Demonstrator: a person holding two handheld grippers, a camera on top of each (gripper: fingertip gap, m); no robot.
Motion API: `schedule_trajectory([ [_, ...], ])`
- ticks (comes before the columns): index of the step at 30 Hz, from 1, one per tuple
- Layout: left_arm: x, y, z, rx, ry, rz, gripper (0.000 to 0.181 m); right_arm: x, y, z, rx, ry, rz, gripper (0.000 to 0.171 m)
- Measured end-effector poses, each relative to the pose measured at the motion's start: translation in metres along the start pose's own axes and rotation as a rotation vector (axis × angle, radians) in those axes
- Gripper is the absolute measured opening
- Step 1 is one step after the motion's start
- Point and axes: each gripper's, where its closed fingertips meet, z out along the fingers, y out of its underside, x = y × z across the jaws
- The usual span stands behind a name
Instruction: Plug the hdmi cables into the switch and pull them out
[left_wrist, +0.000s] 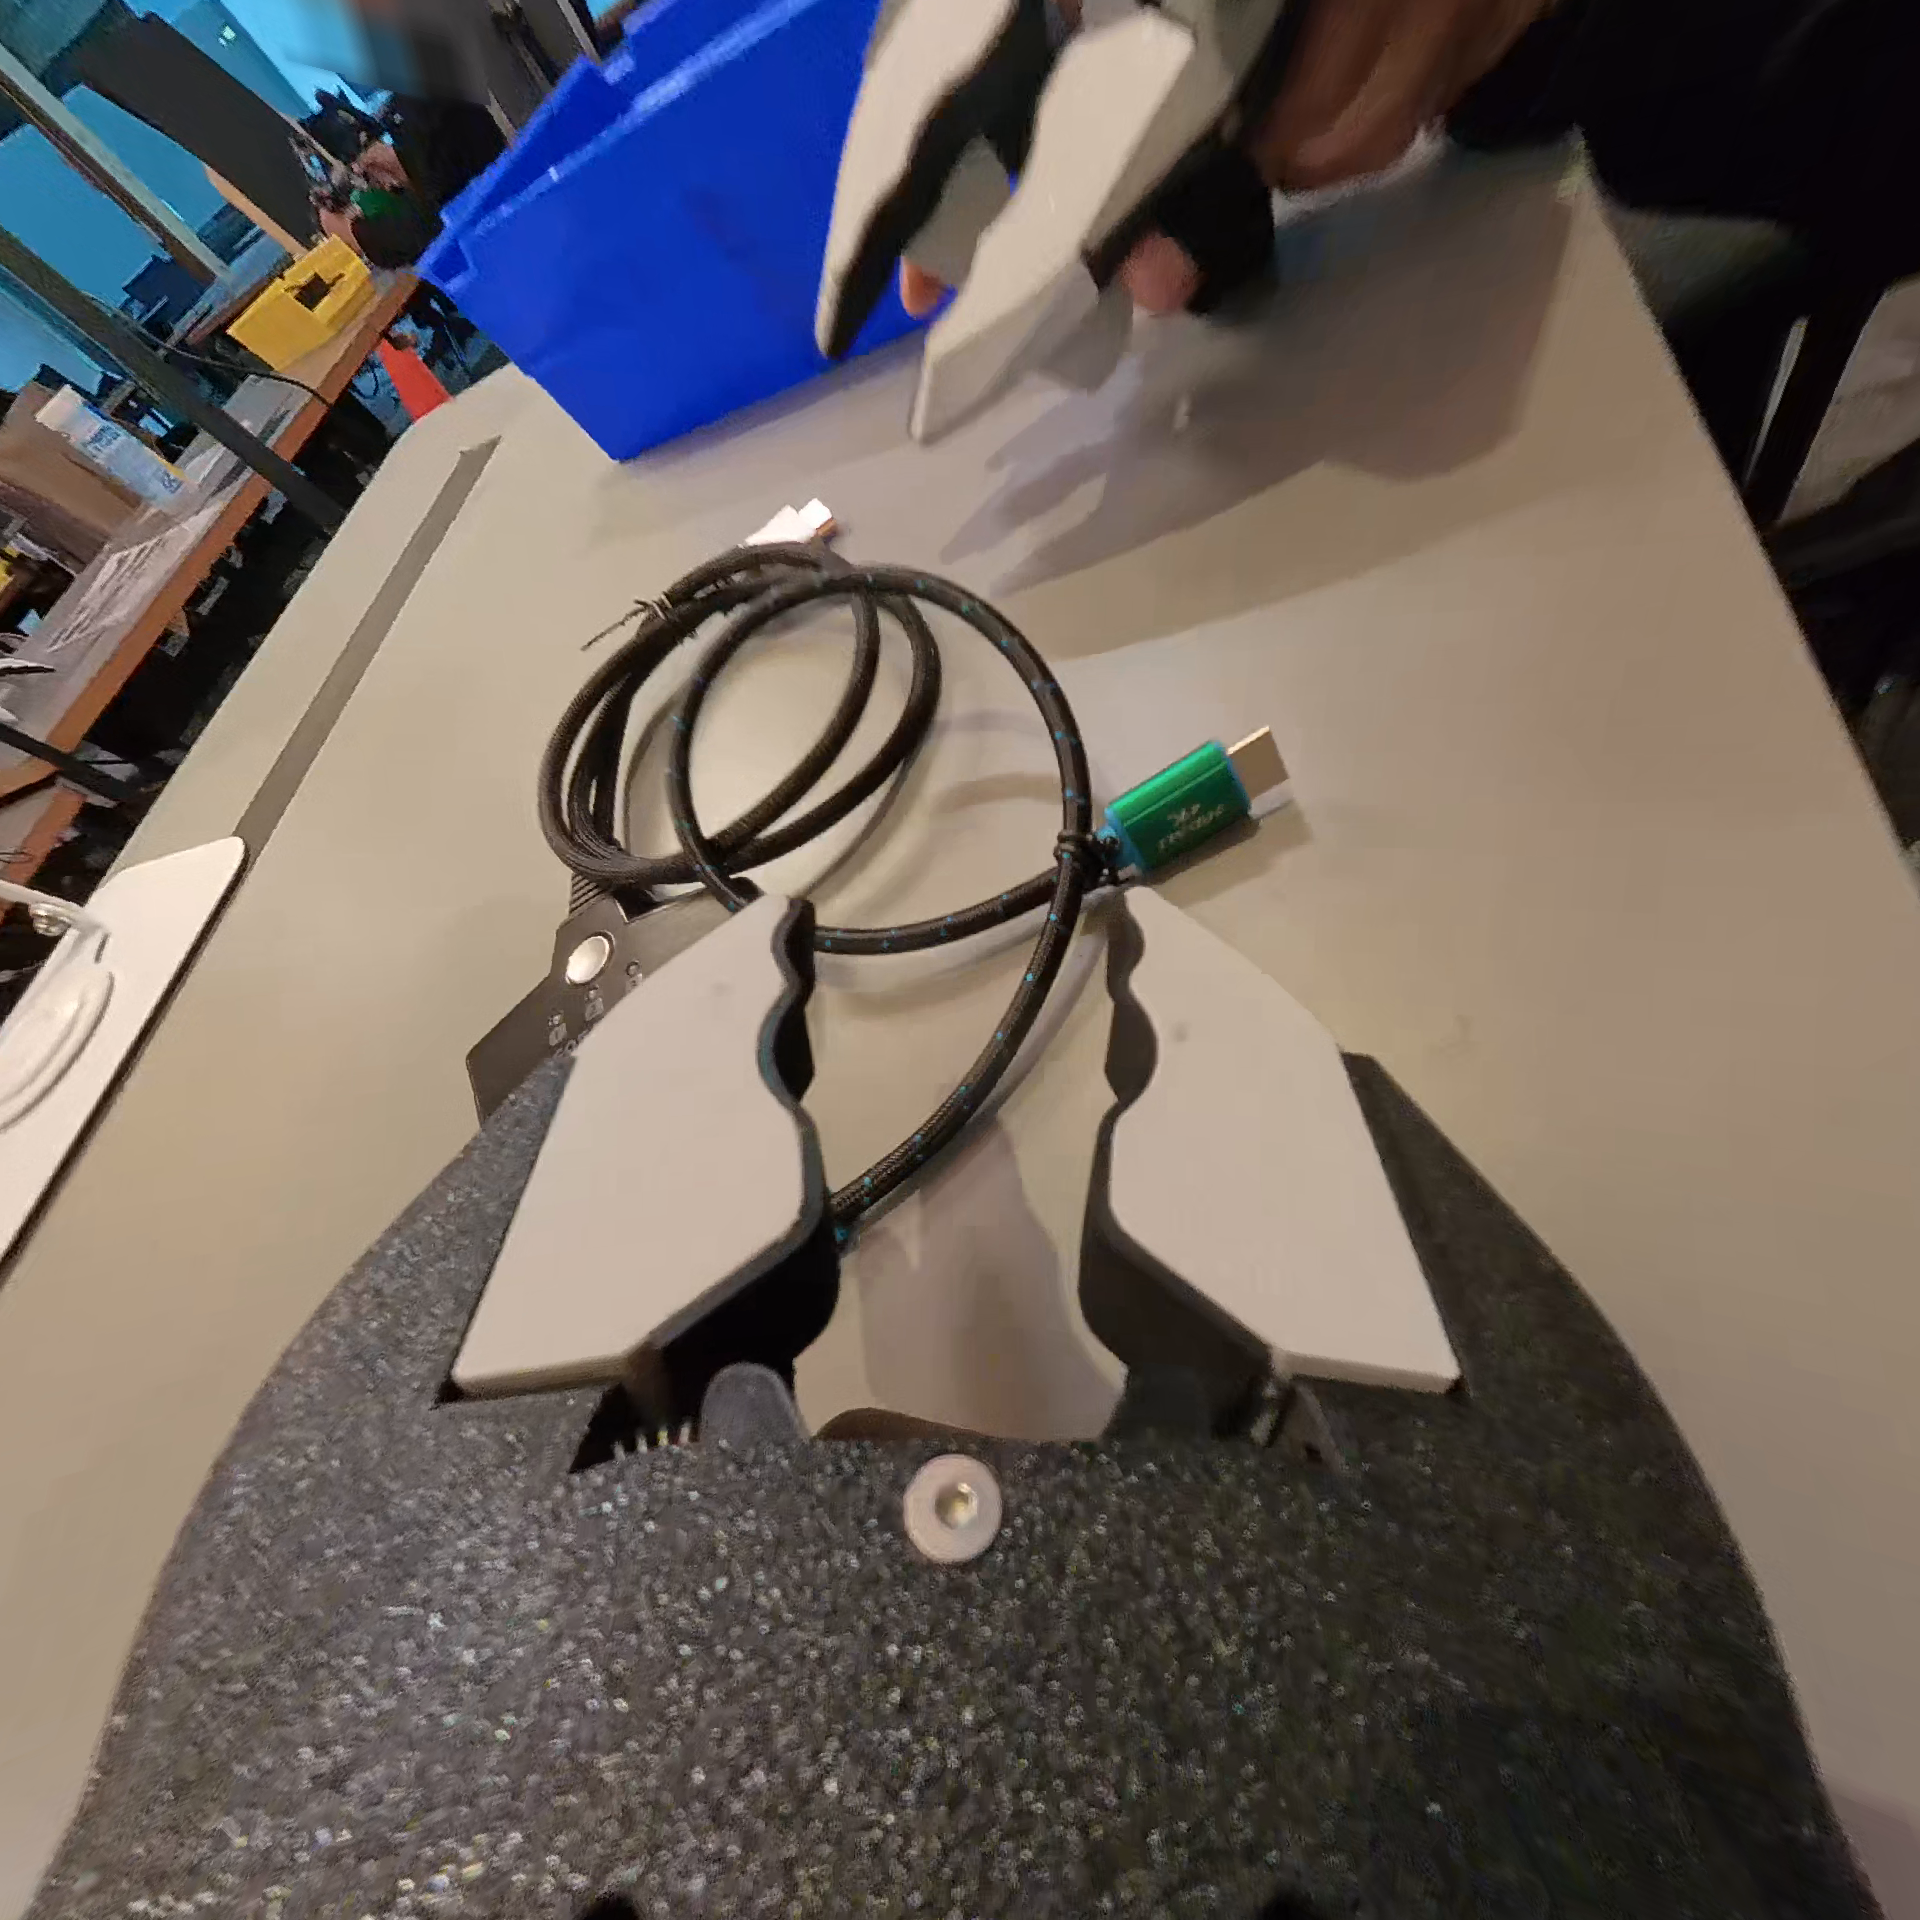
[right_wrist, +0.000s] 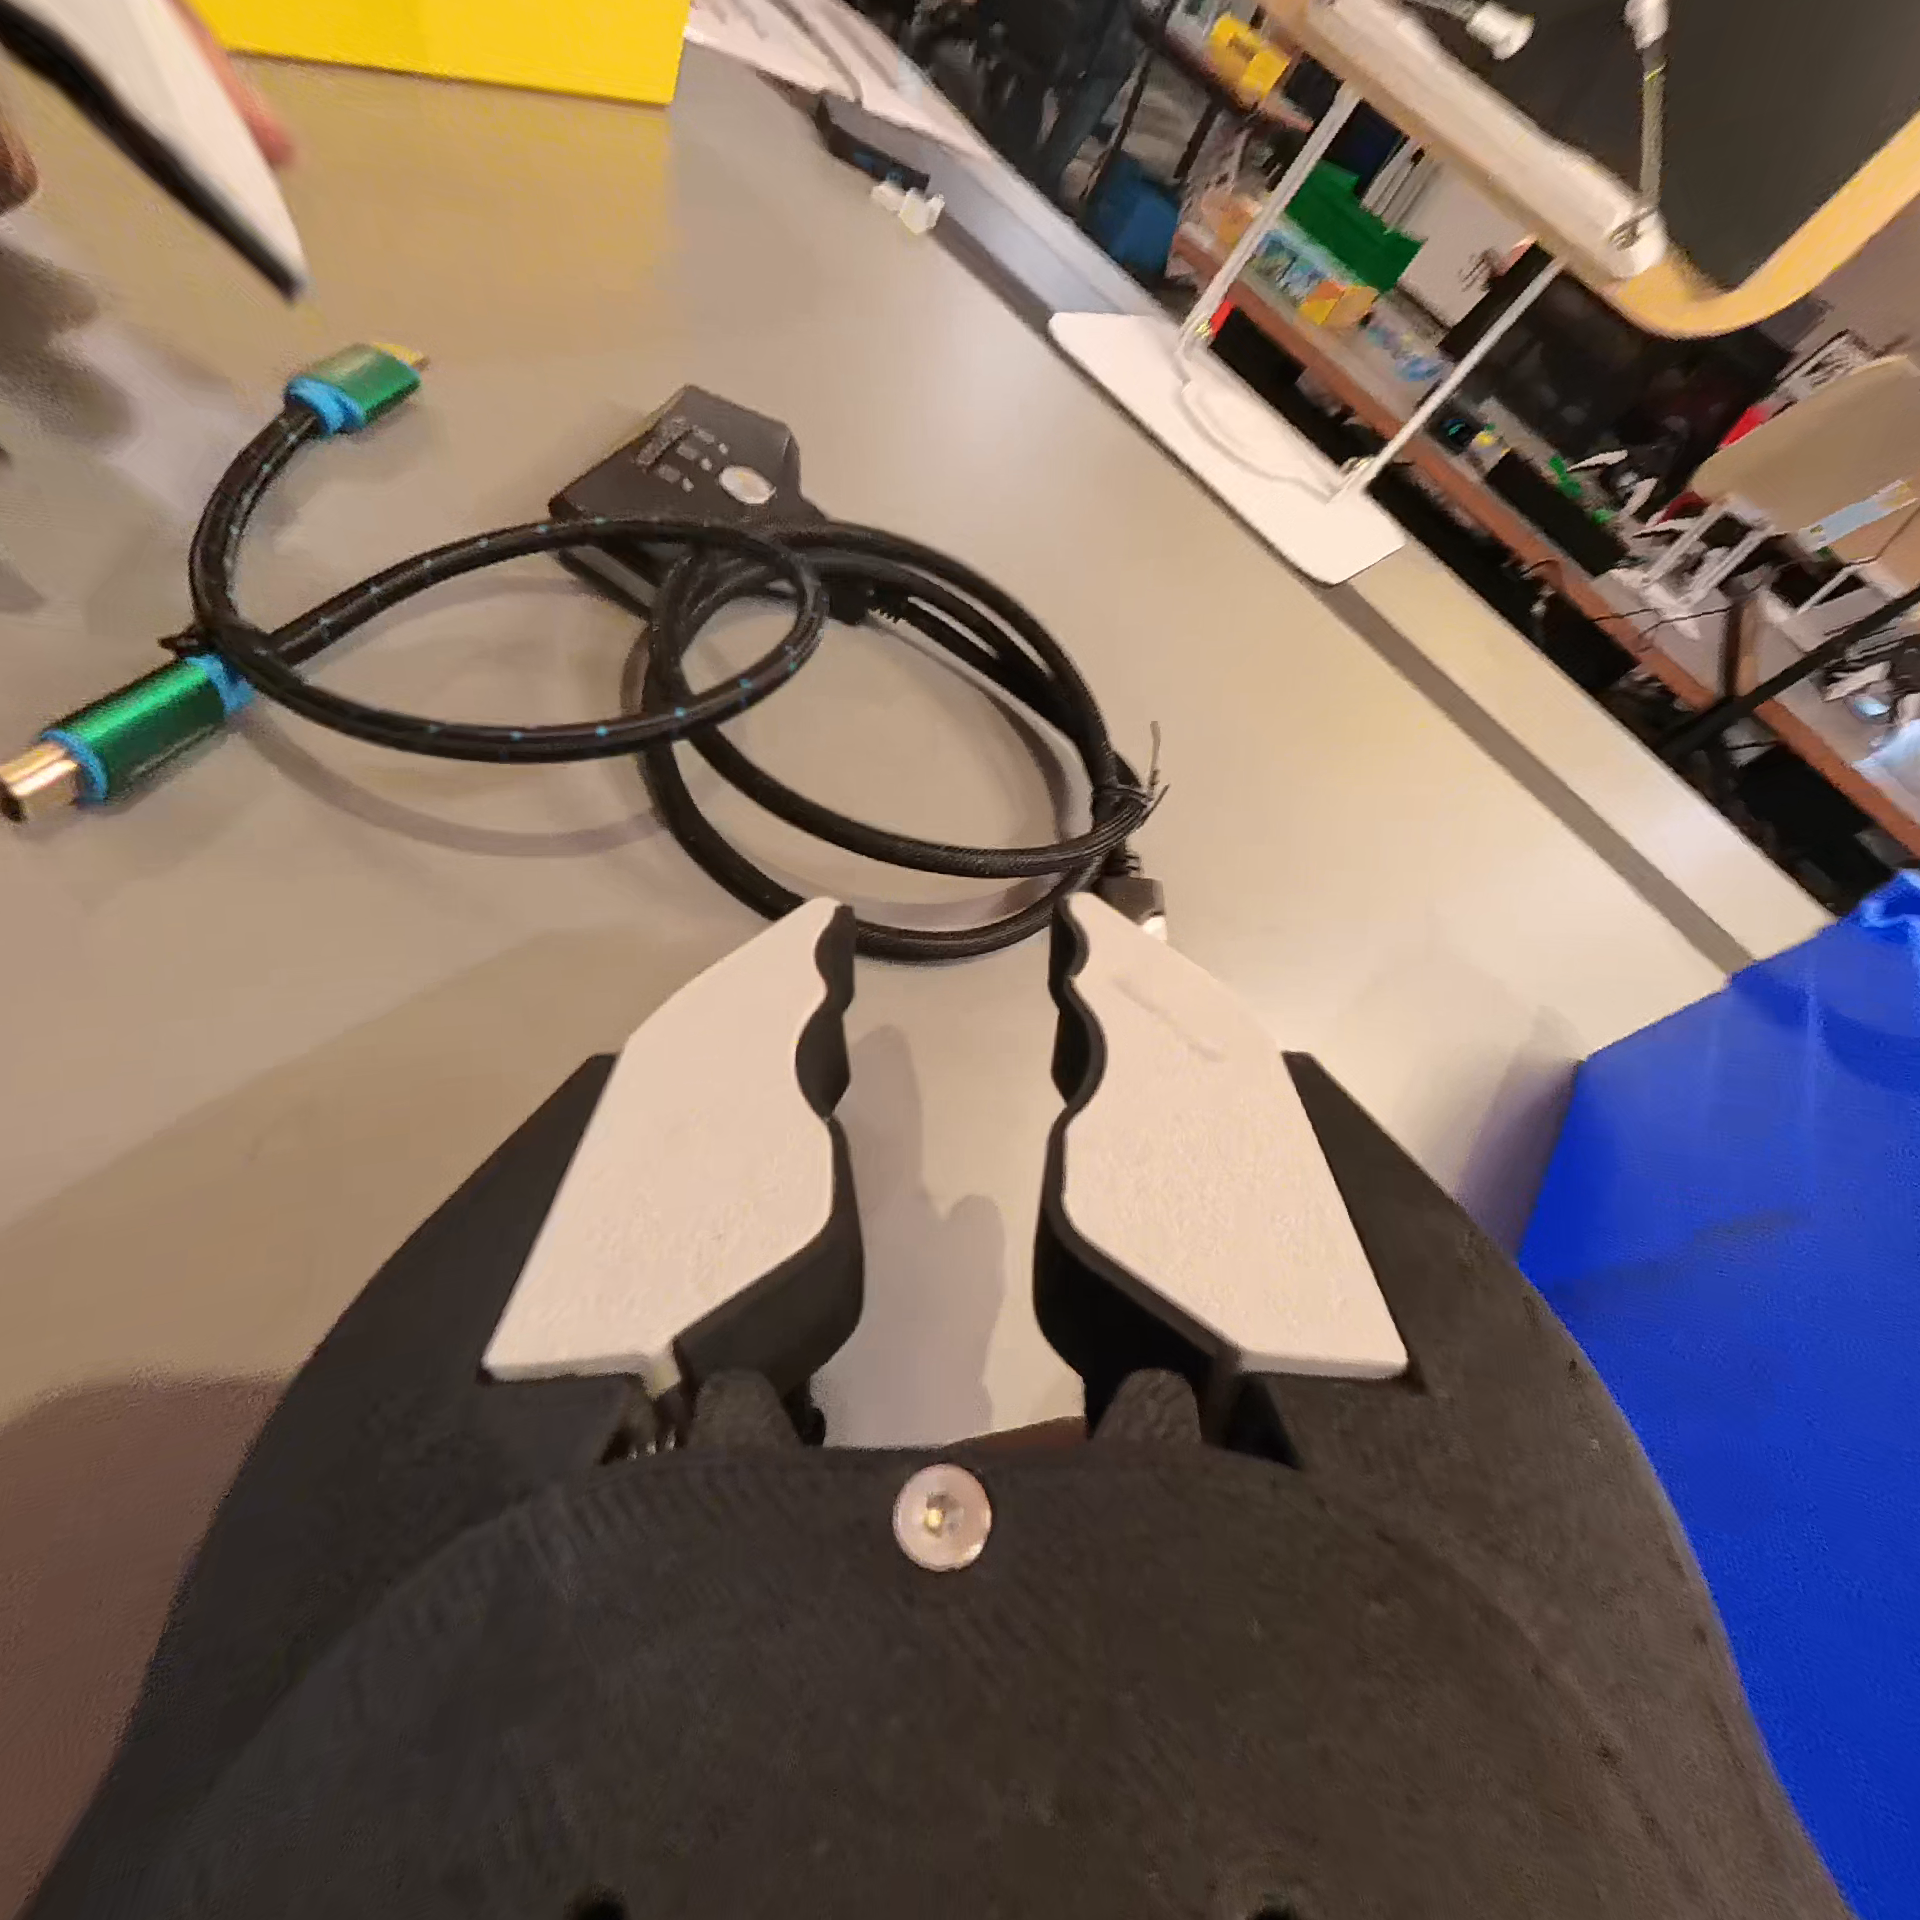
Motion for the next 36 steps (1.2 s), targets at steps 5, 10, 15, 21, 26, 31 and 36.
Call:
schedule_trajectory([
  [5, -0.041, -0.005, -0.016, 0.068, -0.111, -0.169, 0.057, -0.016, 0.012, 0.018, -0.124, -0.155, 0.000, 0.057],
  [10, -0.112, 0.004, -0.019, -0.100, -0.259, -0.209, 0.063, -0.026, 0.012, 0.050, -0.226, -0.245, -0.112, 0.069],
  [15, -0.175, 0.000, 0.004, -0.175, -0.283, -0.189, 0.063, -0.001, 0.008, 0.080, -0.349, -0.243, -0.257, 0.075],
  [21, -0.231, 0.032, 0.015, -0.034, -0.425, -0.297, 0.061, 0.057, 0.010, 0.099, -0.473, -0.098, -0.324, 0.072],
  [26, -0.235, 0.060, -0.015, 0.050, -0.451, -0.325, 0.055, 0.043, -0.018, 0.103, -0.371, -0.203, -0.195, 0.064],
  [31, -0.229, 0.085, -0.027, 0.051, -0.435, -0.449, 0.053, -0.004, -0.052, 0.105, -0.240, -0.330, -0.131, 0.056],
  [36, -0.214, 0.081, -0.008, -0.010, -0.370, -0.424, 0.054, -0.041, -0.072, 0.094, -0.166, -0.500, 0.086, 0.046],
])
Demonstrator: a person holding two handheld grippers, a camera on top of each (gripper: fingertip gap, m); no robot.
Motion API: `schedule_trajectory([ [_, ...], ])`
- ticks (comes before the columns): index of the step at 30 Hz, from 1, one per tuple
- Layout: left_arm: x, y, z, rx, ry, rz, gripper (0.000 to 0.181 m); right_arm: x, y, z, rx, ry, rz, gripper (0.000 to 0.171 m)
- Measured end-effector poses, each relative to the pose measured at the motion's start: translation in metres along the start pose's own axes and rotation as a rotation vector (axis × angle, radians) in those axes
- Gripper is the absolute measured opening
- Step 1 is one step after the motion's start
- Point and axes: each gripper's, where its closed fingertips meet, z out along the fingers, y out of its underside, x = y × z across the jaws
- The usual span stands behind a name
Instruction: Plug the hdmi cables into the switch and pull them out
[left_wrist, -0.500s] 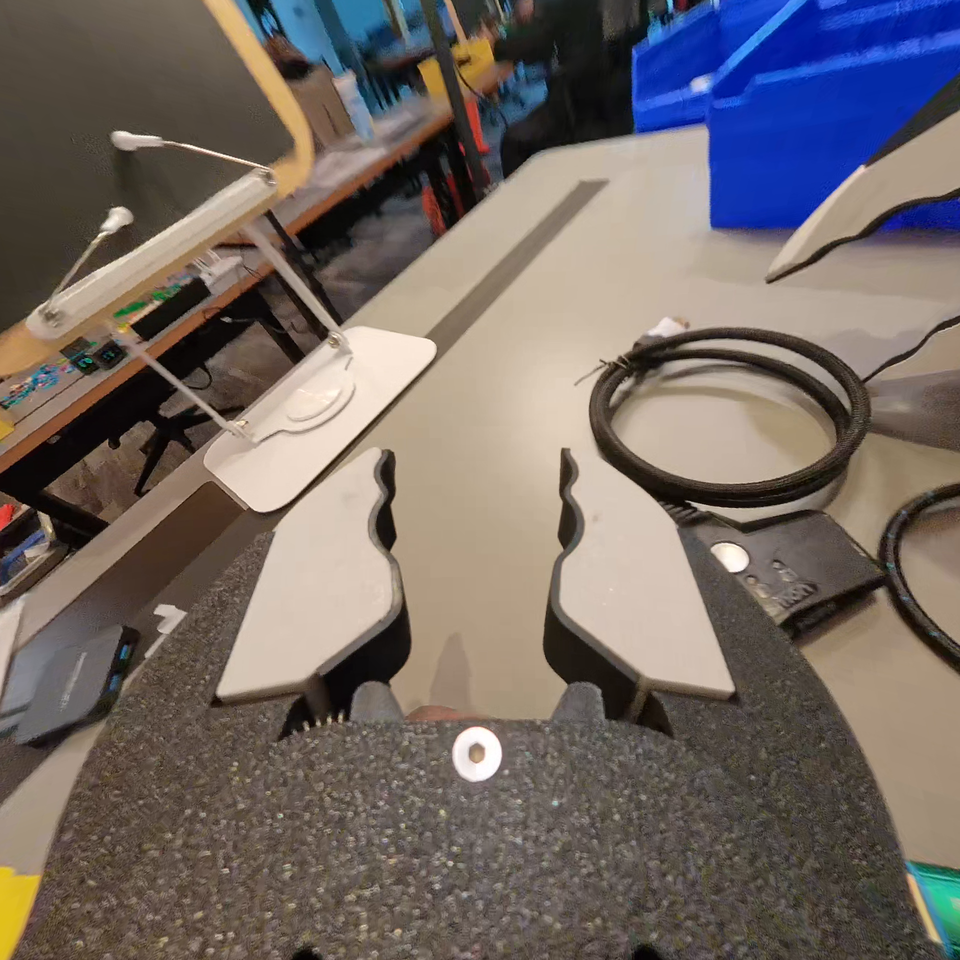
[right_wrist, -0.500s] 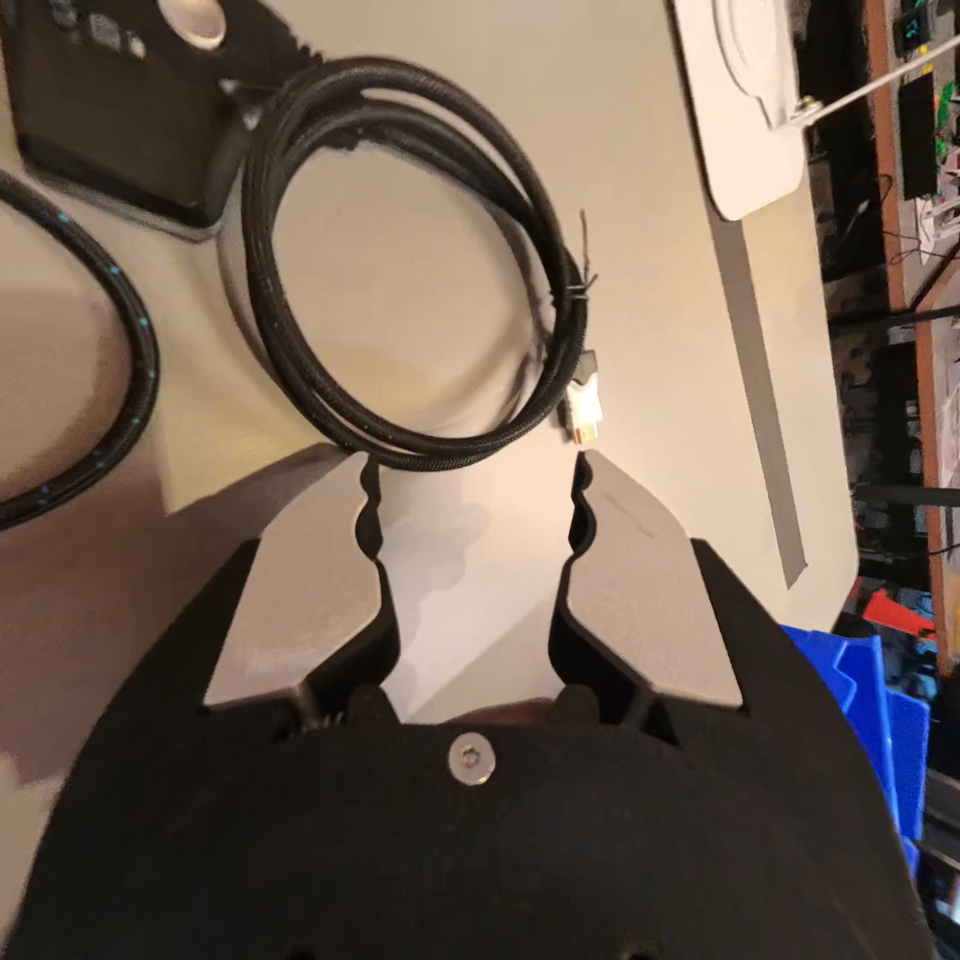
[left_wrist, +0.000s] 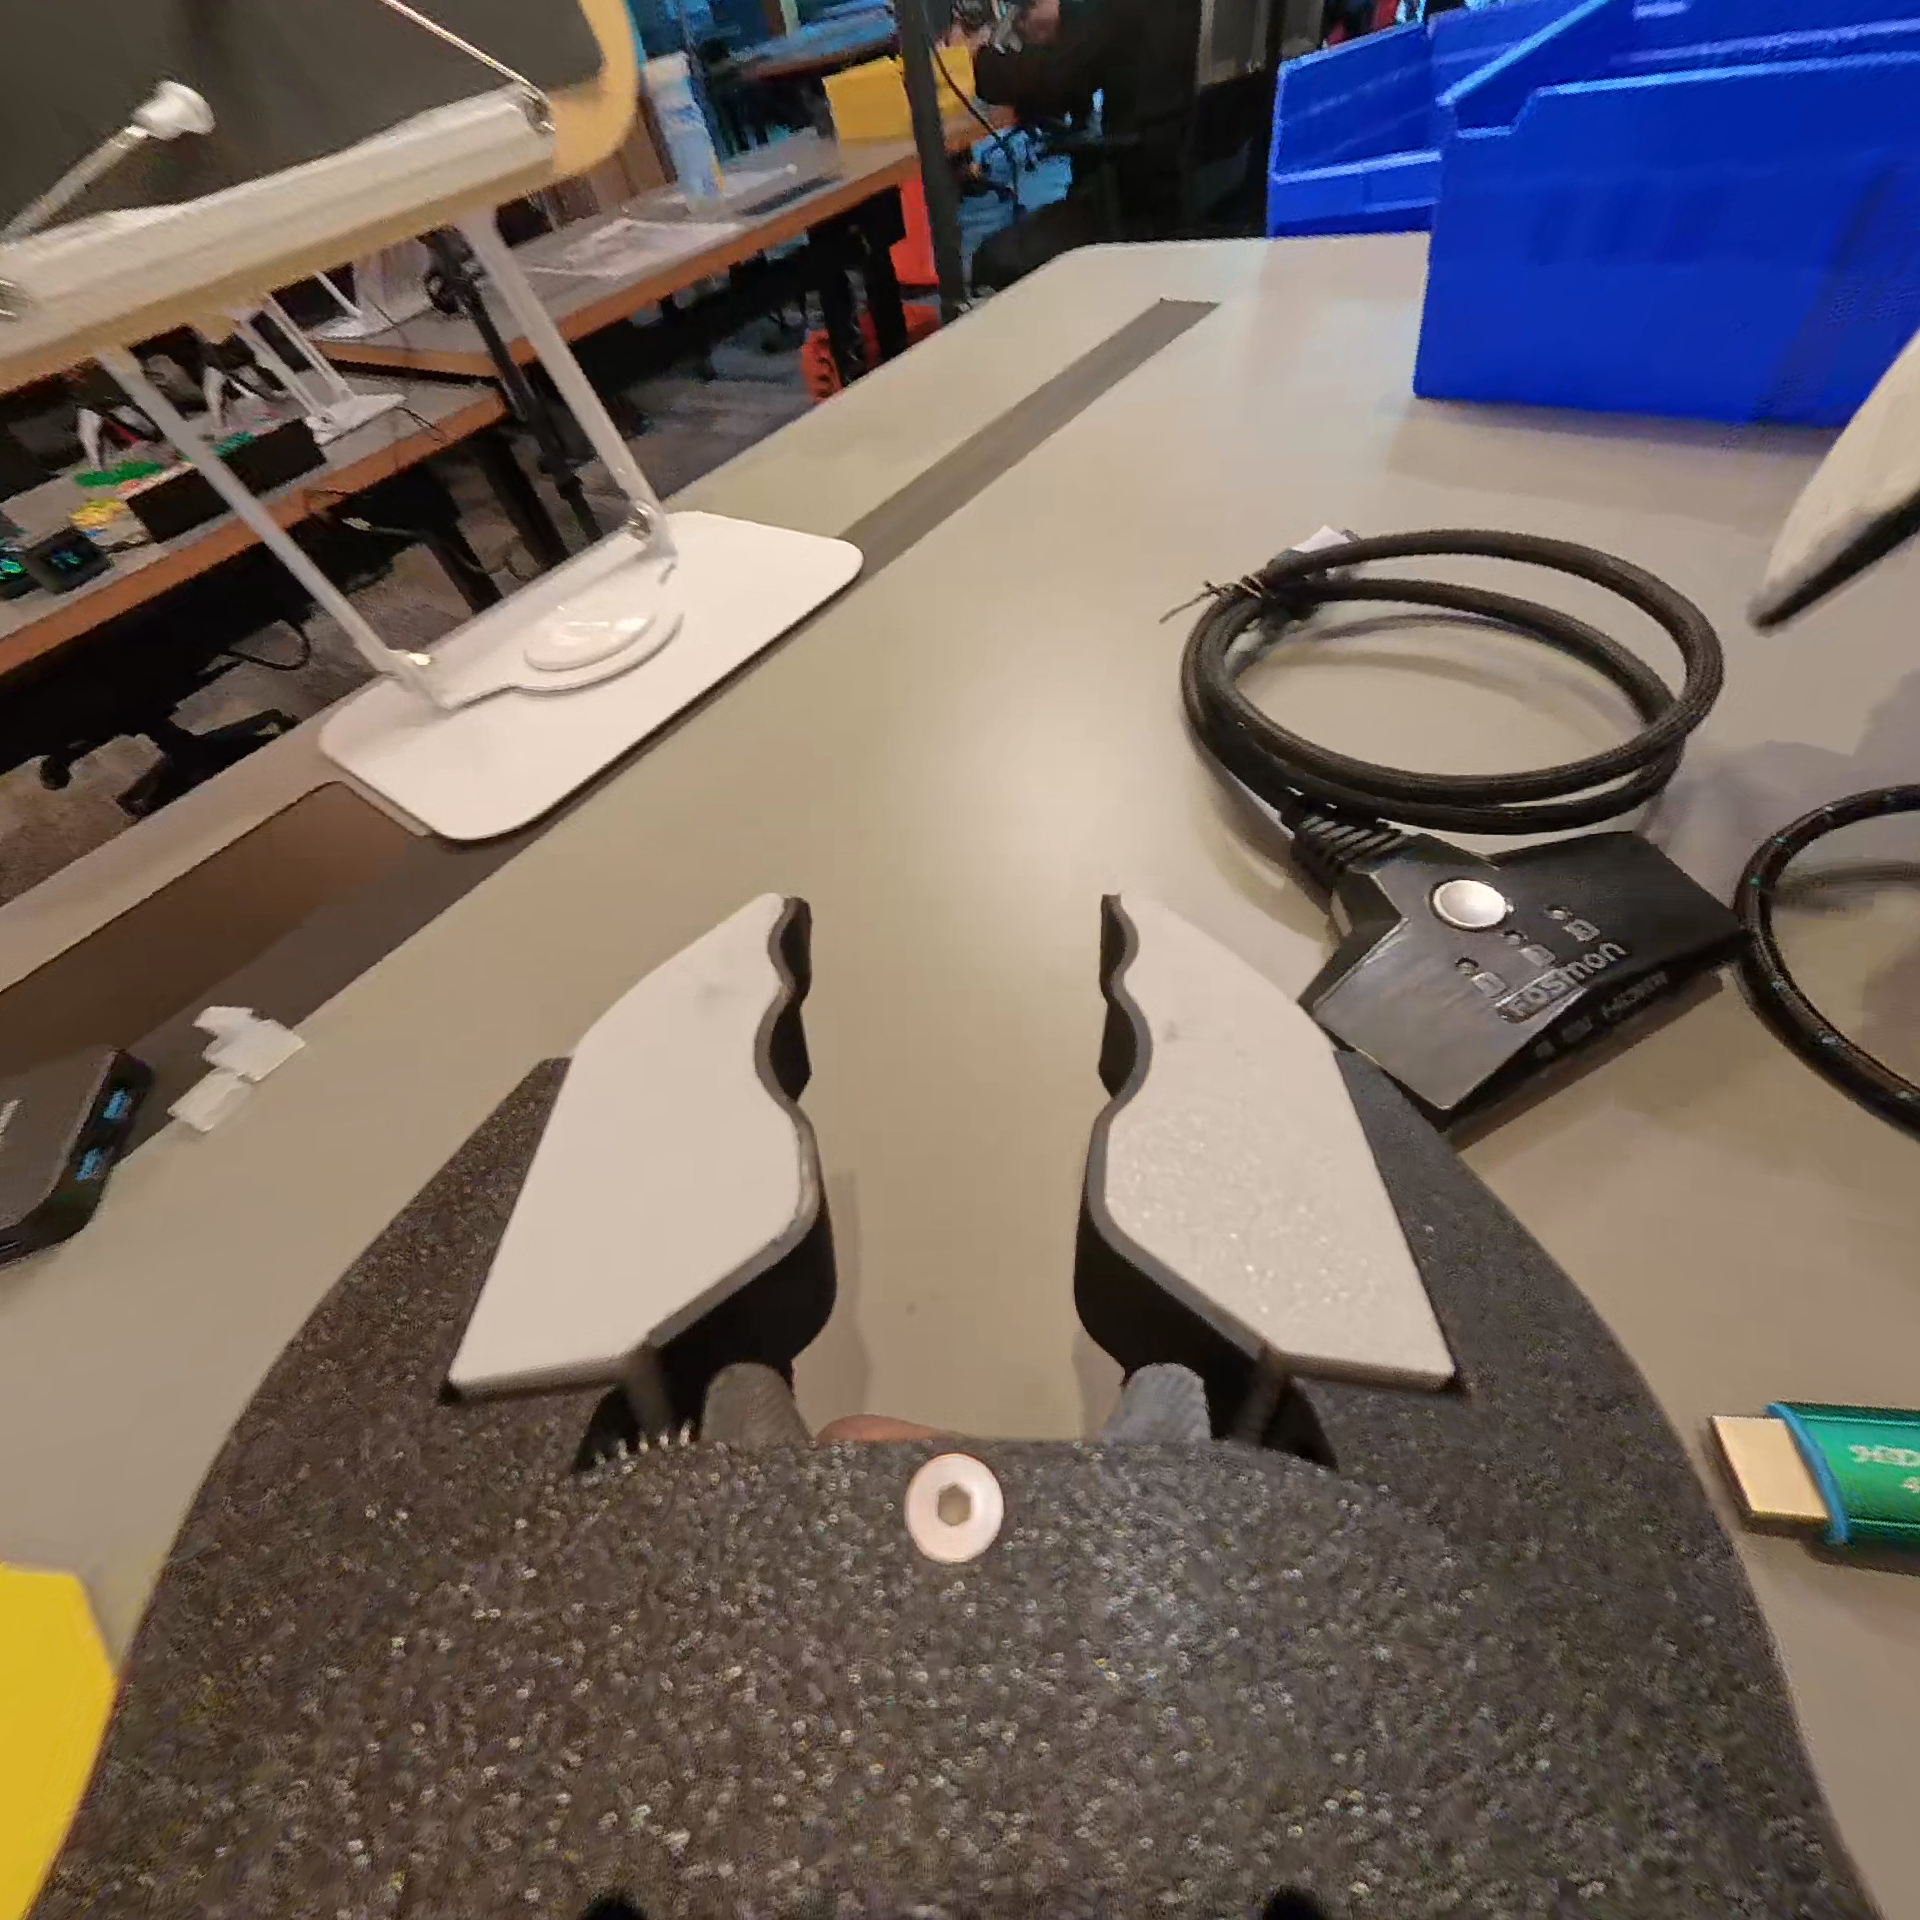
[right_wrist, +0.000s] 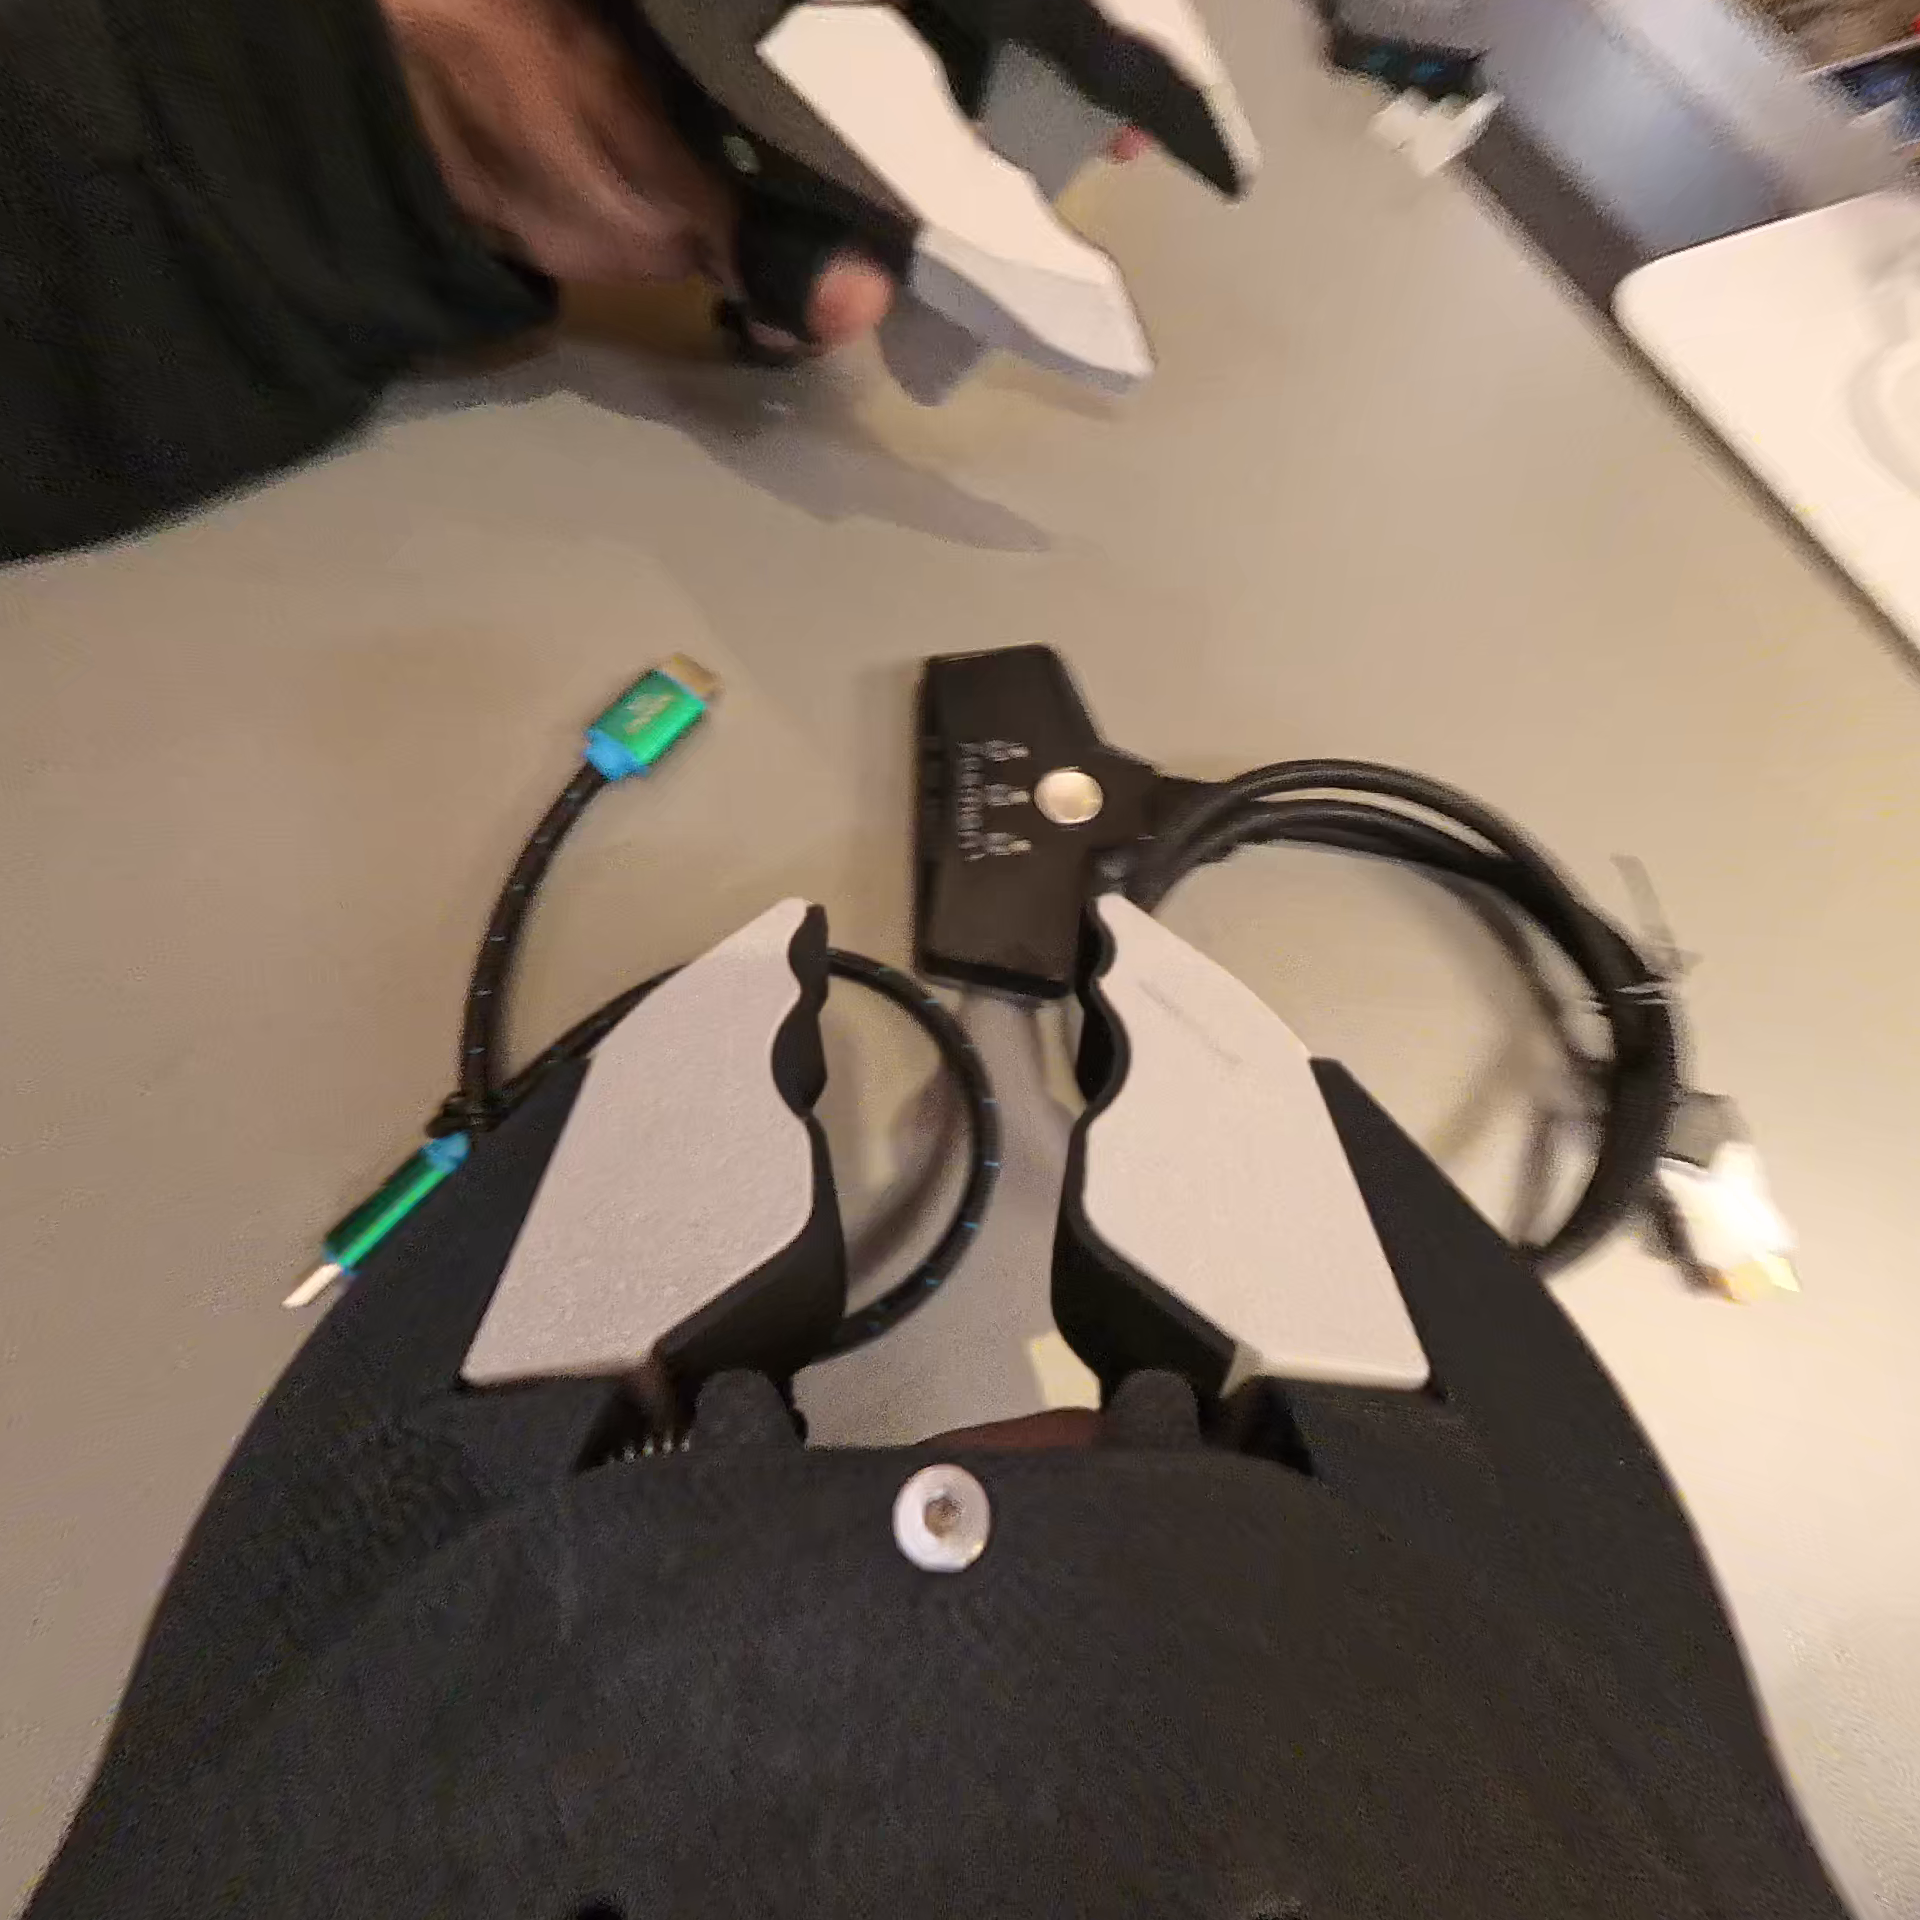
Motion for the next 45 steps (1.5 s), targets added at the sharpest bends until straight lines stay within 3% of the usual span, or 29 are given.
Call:
schedule_trajectory([
  [3, 0.014, 0.005, 0.009, -0.049, 0.023, 0.035, 0.054, -0.012, 0.013, 0.017, -0.101, -0.045, -0.001, 0.048],
  [8, 0.040, 0.016, 0.016, -0.145, 0.124, 0.073, 0.057, 0.006, 0.026, 0.036, -0.194, -0.017, 0.050, 0.052],
  [12, 0.072, 0.033, 0.016, -0.272, 0.289, 0.102, 0.056, 0.010, 0.024, 0.038, -0.230, -0.054, 0.029, 0.050],
  [18, 0.098, 0.038, 0.009, -0.317, 0.428, 0.108, 0.061, -0.009, 0.015, 0.037, -0.221, -0.104, -0.010, 0.052],
  [23, 0.109, 0.049, 0.011, -0.381, 0.441, 0.186, 0.070, 0.002, 0.030, 0.044, -0.227, 0.002, -0.020, 0.056],
  [29, 0.113, 0.049, 0.009, -0.377, 0.458, 0.190, 0.060, 0.017, 0.040, 0.046, -0.240, 0.103, -0.055, 0.060],
  [36, 0.126, 0.047, 0.004, -0.364, 0.510, 0.220, 0.036, 0.022, 0.046, 0.050, -0.192, -0.011, 0.071, 0.071],
  [41, 0.130, 0.047, 0.004, -0.363, 0.519, 0.225, 0.037, 0.026, 0.051, 0.045, -0.179, -0.064, 0.059, 0.069],
  [45, 0.130, 0.047, 0.004, -0.367, 0.520, 0.221, 0.039, 0.025, 0.050, 0.044, -0.170, -0.076, 0.031, 0.057],
])
